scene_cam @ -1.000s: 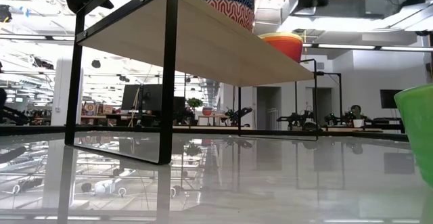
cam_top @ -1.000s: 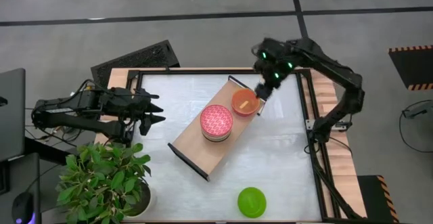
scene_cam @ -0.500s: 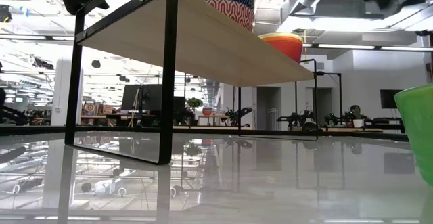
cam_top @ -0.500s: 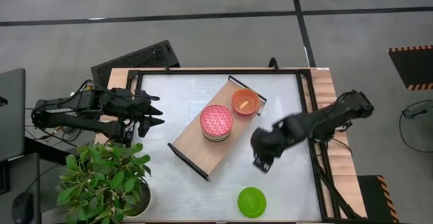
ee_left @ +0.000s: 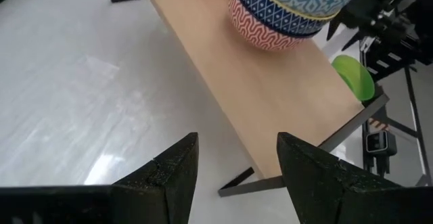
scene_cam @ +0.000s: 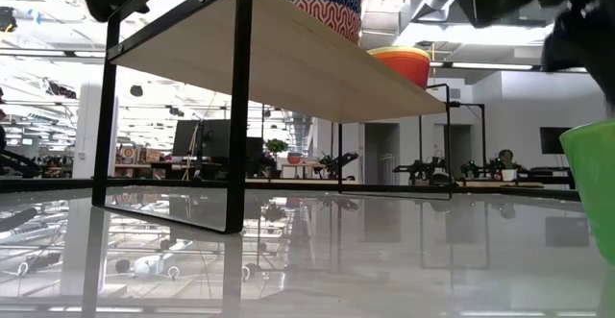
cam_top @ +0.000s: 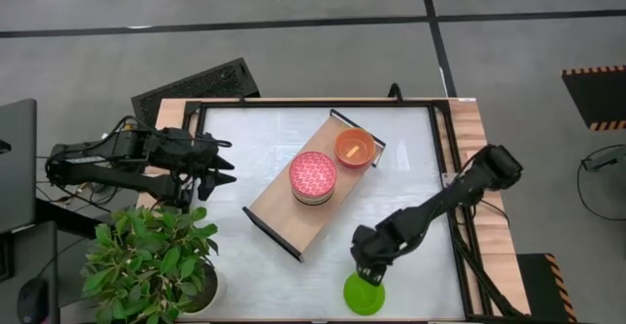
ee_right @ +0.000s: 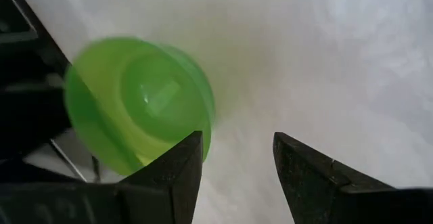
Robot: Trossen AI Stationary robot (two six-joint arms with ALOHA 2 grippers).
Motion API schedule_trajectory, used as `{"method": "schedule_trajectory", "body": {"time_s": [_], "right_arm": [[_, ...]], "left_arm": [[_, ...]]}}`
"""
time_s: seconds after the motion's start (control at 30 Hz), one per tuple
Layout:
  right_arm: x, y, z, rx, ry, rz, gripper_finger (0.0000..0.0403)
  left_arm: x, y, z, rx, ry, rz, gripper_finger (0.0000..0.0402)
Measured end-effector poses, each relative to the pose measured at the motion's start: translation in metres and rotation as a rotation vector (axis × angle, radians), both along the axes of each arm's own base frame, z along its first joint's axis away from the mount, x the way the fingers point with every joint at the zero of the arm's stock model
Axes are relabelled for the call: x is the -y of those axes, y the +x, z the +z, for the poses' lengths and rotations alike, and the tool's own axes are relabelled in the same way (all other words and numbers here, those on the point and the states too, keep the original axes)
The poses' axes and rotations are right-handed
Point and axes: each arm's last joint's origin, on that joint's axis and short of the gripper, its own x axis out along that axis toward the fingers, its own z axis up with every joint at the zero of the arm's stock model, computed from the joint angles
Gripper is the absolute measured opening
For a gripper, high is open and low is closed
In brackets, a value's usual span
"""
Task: Place and stack bowls onto a shelf
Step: Stack the green bowl on top of the yellow bowl on the shelf
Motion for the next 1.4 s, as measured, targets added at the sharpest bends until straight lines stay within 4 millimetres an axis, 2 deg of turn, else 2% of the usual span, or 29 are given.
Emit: {"method": "schedule_trajectory", "body": {"time_s": [0.23, 0.43, 0.53, 0.7, 0.8, 0.9, 1.03, 1.13, 1.23, 1.33, 1.4], "right_arm": [[-0.02, 0.009, -0.028, -0.006, 0.023, 0.066, 0.0208], [-0.023, 0.01, -0.044, -0.059, -0.008, 0.07, 0.0201], [-0.024, 0.011, -0.044, -0.04, -0.012, 0.088, 0.016], [-0.022, 0.01, -0.044, -0.043, -0.021, 0.127, 0.0029], [-0.017, 0.009, -0.038, -0.048, 0.003, 0.163, 0.0022], [-0.007, 0.003, -0.017, -0.048, 0.041, 0.185, 0.0022], [0.023, -0.006, 0.043, 0.048, 0.068, 0.224, 0.0022], [0.061, -0.021, 0.098, 0.145, 0.04, 0.184, 0.0022], [0.105, -0.041, 0.146, 0.279, -0.097, 0.06, 0.0022], [0.148, -0.062, 0.181, 0.396, -0.285, -0.08, 0.0026], [0.174, -0.075, 0.197, 0.419, -0.377, -0.178, 0.0026]], "left_arm": [[0.0, -0.001, -0.002, -0.022, -0.025, -0.001, 0.0186], [0.0, -0.002, -0.003, -0.04, -0.021, -0.004, 0.0186], [0.0, -0.002, -0.003, -0.041, -0.021, -0.003, 0.0186], [0.0, -0.003, -0.005, -0.059, -0.02, -0.001, 0.0186], [0.0, -0.004, -0.005, -0.06, -0.018, 0.002, 0.0186], [0.0, -0.004, -0.005, -0.06, -0.017, 0.003, 0.0186], [0.0, -0.003, -0.004, -0.057, -0.014, 0.007, 0.0186], [0.0, -0.003, -0.004, -0.055, -0.011, 0.013, 0.0186], [-0.001, -0.003, -0.004, -0.054, 0.003, 0.032, 0.0186], [-0.002, -0.003, -0.004, -0.054, 0.025, 0.064, 0.0186], [-0.002, -0.003, -0.004, -0.054, 0.033, 0.076, 0.0186]]}}
